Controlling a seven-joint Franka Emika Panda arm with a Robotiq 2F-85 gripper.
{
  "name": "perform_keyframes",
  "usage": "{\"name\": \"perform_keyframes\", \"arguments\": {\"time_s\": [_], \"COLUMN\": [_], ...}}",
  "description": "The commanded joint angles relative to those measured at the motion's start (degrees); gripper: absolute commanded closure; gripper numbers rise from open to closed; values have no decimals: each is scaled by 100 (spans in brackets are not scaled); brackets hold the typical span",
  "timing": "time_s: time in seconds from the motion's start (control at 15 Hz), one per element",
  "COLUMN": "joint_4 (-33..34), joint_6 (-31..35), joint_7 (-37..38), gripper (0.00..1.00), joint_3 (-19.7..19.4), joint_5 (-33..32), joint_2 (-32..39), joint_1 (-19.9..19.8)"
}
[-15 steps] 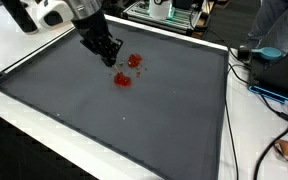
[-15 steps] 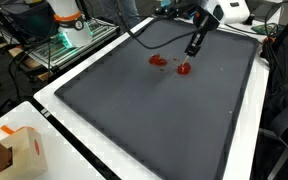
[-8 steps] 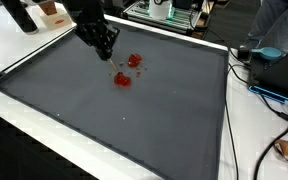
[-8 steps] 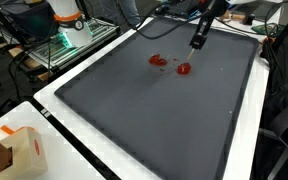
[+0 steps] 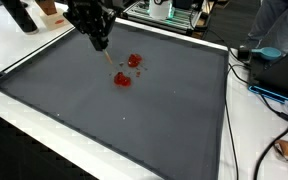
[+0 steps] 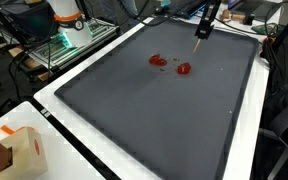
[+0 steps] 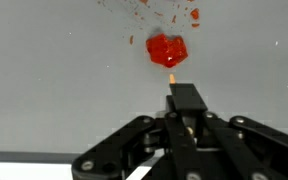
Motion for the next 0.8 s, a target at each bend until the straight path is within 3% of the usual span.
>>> {"name": "perform_keyframes", "arguments": {"time_s": [0.0, 0.73], "joint_4": [-249, -390], "joint_6": [101, 65], "joint_7": [-132, -176], "gripper": [97, 97], "joint_3": [57, 123], "joint_5": [3, 29], "joint_2": [-296, -665], "joint_1": [-42, 3]}}
